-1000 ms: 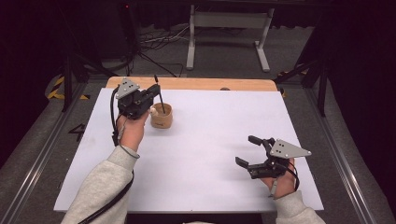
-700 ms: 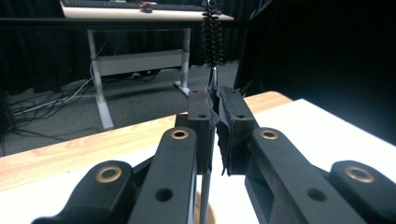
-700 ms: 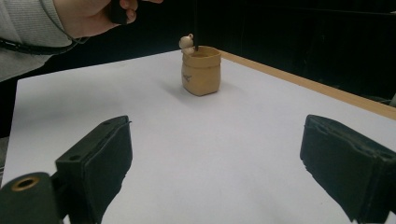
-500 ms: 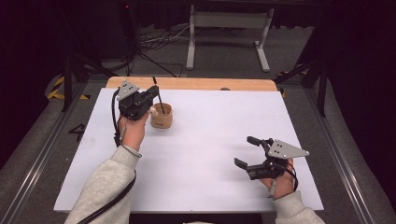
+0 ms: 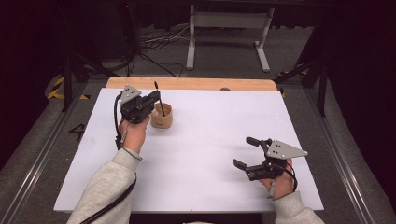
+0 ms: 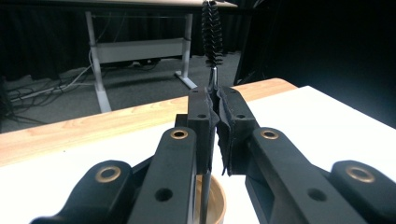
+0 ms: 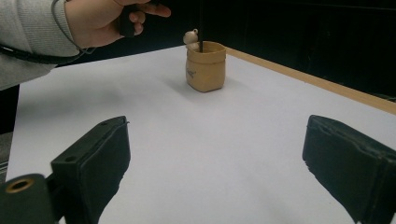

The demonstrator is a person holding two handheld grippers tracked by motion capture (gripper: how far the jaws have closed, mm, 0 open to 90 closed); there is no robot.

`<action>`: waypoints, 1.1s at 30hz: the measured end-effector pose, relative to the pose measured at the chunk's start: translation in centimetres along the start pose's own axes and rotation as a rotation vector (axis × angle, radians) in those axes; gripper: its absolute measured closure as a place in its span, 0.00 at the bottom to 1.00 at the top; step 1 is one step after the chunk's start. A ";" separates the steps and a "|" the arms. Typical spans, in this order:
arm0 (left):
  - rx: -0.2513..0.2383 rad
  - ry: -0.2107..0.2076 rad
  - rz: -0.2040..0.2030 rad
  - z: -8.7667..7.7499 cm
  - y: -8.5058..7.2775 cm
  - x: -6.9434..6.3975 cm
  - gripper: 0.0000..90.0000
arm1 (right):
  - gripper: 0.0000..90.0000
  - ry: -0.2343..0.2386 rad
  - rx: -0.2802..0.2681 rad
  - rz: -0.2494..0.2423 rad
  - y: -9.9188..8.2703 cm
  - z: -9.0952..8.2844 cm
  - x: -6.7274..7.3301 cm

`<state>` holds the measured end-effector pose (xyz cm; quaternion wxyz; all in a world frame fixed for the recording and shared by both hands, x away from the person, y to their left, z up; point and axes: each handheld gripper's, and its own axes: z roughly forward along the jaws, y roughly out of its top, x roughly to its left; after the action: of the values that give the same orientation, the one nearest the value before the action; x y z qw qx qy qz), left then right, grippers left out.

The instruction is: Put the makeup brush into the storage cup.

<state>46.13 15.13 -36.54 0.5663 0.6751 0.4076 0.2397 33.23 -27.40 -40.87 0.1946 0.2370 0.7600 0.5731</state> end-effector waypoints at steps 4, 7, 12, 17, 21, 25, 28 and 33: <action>0.009 -0.015 -0.004 0.1 -0.2 0.1 0.93 | 0.08 0.000 0.003 0.002 0.0 -0.1 0.0; 0.011 -0.020 0.018 0.0 -0.3 0.0 0.90 | 0.08 -0.002 0.014 0.008 -0.1 -0.1 -0.1; 0.002 -0.048 0.055 -0.5 -0.5 -0.2 0.62 | 0.08 -0.007 0.011 0.008 0.0 -0.2 -0.1; 0.011 -0.060 0.054 -1.2 -0.3 -0.1 0.32 | 0.07 -0.009 0.009 0.008 0.0 -0.3 -0.1; 0.004 -0.095 0.065 -2.4 -0.1 0.1 0.20 | 0.07 -0.017 0.006 0.012 0.1 -0.4 -0.3; -0.002 -0.112 0.091 -3.6 0.2 0.0 0.19 | 0.05 -0.019 0.016 0.011 0.3 -0.2 -0.5; -0.008 -0.127 0.095 -4.4 0.3 0.0 0.19 | 0.05 -0.019 0.010 0.007 0.5 -0.4 -0.6; -0.017 -0.181 0.110 -6.7 0.0 -0.3 0.16 | 0.04 -0.018 -0.011 0.002 1.1 -0.7 -1.3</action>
<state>40.69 18.67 -34.86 0.5925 0.7104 0.3152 0.2118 34.09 -28.46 -39.63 0.2023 0.2419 0.7546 0.5754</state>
